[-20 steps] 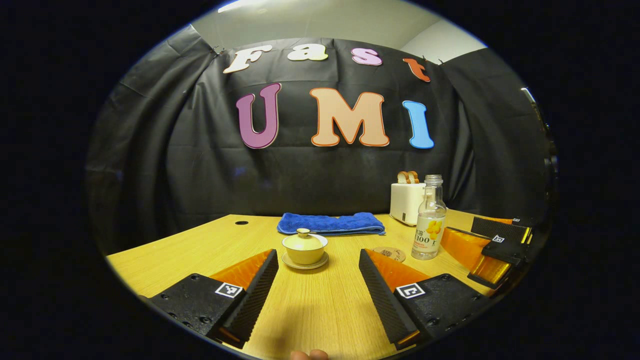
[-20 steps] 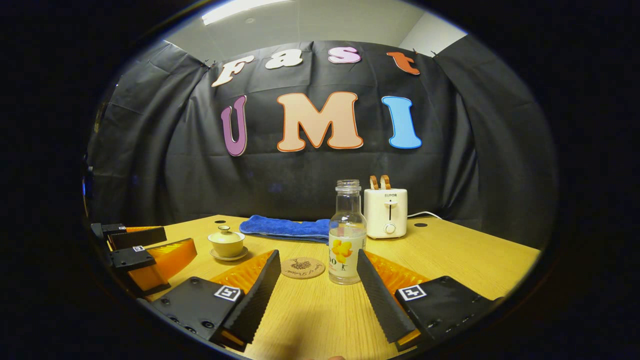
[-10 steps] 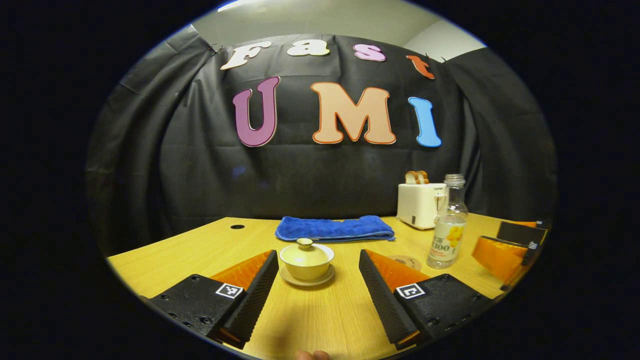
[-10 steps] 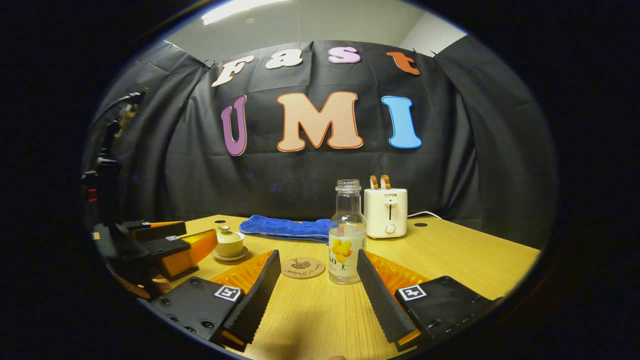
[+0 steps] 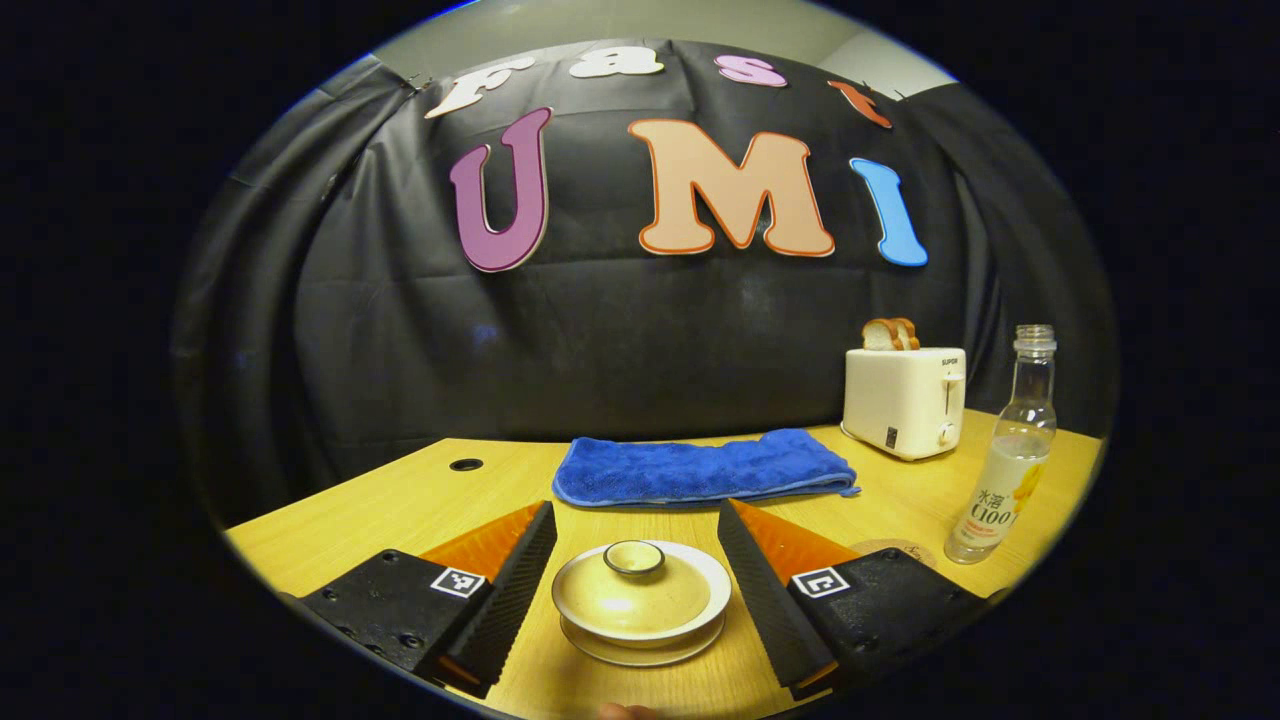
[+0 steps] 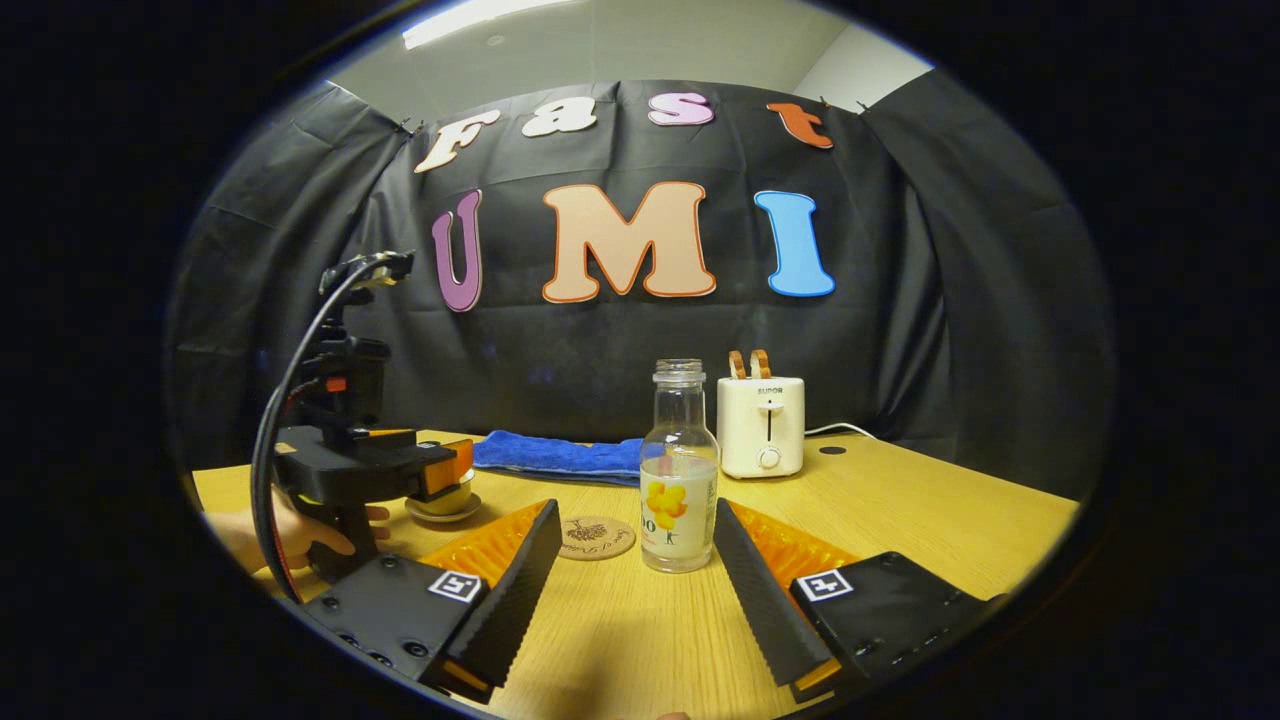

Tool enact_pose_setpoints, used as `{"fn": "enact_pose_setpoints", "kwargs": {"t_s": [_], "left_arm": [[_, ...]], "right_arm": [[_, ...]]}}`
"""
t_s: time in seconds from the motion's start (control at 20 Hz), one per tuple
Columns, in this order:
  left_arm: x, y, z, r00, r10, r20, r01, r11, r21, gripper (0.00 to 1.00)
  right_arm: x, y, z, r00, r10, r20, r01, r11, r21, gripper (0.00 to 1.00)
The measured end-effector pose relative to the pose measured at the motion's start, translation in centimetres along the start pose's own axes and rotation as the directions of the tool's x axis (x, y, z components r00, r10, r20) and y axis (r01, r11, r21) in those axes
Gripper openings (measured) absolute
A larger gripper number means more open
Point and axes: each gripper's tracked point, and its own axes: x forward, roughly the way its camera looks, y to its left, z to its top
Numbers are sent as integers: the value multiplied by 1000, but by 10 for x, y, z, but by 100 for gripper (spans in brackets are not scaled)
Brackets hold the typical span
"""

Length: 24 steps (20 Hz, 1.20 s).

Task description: Open the teacup lid with one hand, grasp the water bottle and pour water into the teacup with the other hand; after pouring, place the water bottle on the coaster and then close the teacup lid.

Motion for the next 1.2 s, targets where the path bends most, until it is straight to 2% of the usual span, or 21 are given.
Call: {"fn": "enact_pose_setpoints", "kwargs": {"t_s": [0.2,0.45,0.55,0.65,0.7,0.75,0.9,1.05,1.2], "left_arm": [[7,2,-6,999,20,-50,-19,999,30,94],[10,-1,-9,997,11,-76,-8,999,49,91],[11,4,-10,996,29,-83,-26,999,39,75],[10,8,-10,996,46,-81,-44,999,25,63],[11,9,-10,995,48,-84,-46,999,20,65],[10,10,-10,995,46,-86,-44,999,18,54],[9,9,-11,995,40,-96,-38,999,25,46],[10,8,-11,995,41,-93,-39,999,21,32],[9,8,-12,995,32,-93,-30,999,18,29]], "right_arm": [[0,-1,0,1000,0,-1,0,1000,0,97],[0,-1,1,1000,-1,0,1,1000,0,97],[0,-1,0,1000,1,0,-1,1000,-1,97],[1,-2,0,1000,2,-1,-2,1000,-1,97],[1,-3,1,1000,1,-2,-1,1000,0,97],[1,-3,0,1000,1,-1,-1,1000,-1,98],[1,-4,1,1000,1,-2,-1,1000,-1,97],[2,-4,1,1000,1,-1,-1,1000,-1,97],[1,-4,1,1000,1,-1,-1,1000,-1,97]]}}
